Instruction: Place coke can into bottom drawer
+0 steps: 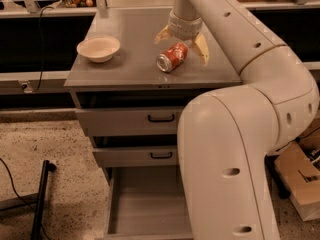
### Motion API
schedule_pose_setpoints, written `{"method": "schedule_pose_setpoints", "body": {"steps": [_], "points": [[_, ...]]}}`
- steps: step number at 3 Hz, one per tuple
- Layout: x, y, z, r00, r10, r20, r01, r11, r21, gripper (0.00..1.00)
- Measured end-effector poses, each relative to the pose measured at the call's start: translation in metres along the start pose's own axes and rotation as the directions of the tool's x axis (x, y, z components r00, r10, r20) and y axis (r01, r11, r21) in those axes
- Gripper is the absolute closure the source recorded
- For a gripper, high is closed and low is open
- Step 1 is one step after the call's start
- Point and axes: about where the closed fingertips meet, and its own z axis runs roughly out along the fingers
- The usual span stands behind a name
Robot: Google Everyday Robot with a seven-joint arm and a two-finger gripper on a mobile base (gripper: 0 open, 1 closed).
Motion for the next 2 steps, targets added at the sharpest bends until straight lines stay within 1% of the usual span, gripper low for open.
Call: {"method": "schedule_pose_setpoints", "body": {"steps": [1, 2], "points": [[0.001, 0.002, 0.019, 1.000, -0.002, 0.016, 0.002, 0.9999, -0.015, 0.00], [0.001, 0.001, 0.029, 1.000, 0.001, 0.018, 0.000, 0.9996, -0.028, 0.19]]}}
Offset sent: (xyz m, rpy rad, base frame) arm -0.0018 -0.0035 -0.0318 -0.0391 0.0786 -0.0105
